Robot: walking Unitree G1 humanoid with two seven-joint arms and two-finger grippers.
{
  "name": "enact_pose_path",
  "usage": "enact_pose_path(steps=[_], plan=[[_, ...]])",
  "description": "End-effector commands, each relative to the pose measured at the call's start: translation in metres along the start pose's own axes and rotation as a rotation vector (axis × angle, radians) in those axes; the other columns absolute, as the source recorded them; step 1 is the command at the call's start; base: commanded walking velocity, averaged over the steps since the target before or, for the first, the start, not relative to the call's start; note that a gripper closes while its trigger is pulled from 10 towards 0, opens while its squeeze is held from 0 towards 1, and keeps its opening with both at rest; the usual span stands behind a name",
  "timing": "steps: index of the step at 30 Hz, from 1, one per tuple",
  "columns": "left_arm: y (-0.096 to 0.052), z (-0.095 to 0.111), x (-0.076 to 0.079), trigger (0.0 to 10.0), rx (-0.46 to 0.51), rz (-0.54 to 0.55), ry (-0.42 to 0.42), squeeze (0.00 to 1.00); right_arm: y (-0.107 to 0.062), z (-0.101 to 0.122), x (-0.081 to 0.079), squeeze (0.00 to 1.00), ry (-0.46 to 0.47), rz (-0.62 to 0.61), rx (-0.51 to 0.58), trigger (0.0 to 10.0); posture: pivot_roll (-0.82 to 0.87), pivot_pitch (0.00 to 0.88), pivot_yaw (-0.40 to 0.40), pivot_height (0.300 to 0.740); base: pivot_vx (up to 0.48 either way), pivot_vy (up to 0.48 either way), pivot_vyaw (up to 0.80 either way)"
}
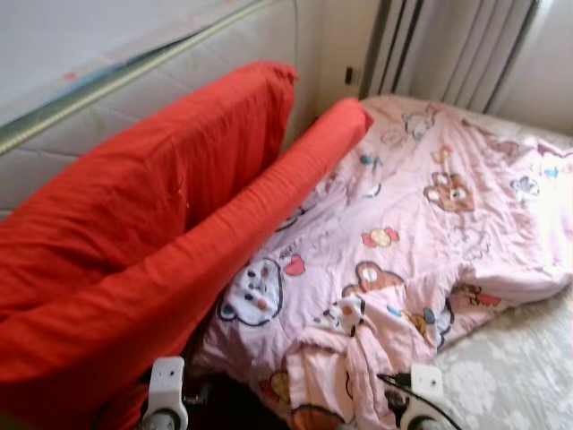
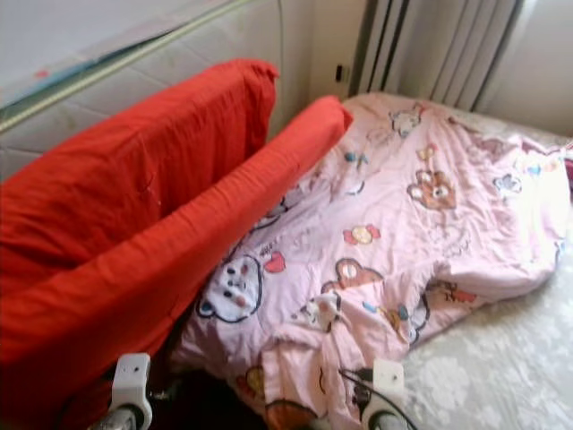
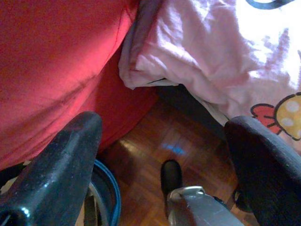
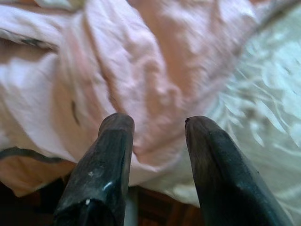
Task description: Clean up the room
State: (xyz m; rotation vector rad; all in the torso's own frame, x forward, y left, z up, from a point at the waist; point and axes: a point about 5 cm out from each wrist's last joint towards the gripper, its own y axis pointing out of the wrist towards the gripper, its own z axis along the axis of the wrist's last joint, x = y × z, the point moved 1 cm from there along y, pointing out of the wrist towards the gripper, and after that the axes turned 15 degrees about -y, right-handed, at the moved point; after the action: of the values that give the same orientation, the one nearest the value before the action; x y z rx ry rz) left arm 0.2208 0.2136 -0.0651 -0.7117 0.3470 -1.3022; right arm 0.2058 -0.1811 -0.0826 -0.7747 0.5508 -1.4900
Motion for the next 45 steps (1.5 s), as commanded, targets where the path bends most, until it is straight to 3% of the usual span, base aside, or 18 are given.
enact_pose_path(steps=[1,45], plan=[[-0.0008,-0.0008,-0.0047,10.0,-0.008,0.010,0.016,0.00,-0.0009,-0.0040,0.0000,0.00,0.038,-0.008,-0.012,10.0,0.13,0.082,-0.007,0.740,0.000,0.000,0.00],[-0.0023,-0.0072,-0.0044,10.0,-0.026,0.019,0.017,0.00,-0.0012,-0.0060,0.0027,0.00,0.046,-0.001,-0.019,10.0,0.13,0.115,-0.013,0.740,-0.029,-0.024,0.00]])
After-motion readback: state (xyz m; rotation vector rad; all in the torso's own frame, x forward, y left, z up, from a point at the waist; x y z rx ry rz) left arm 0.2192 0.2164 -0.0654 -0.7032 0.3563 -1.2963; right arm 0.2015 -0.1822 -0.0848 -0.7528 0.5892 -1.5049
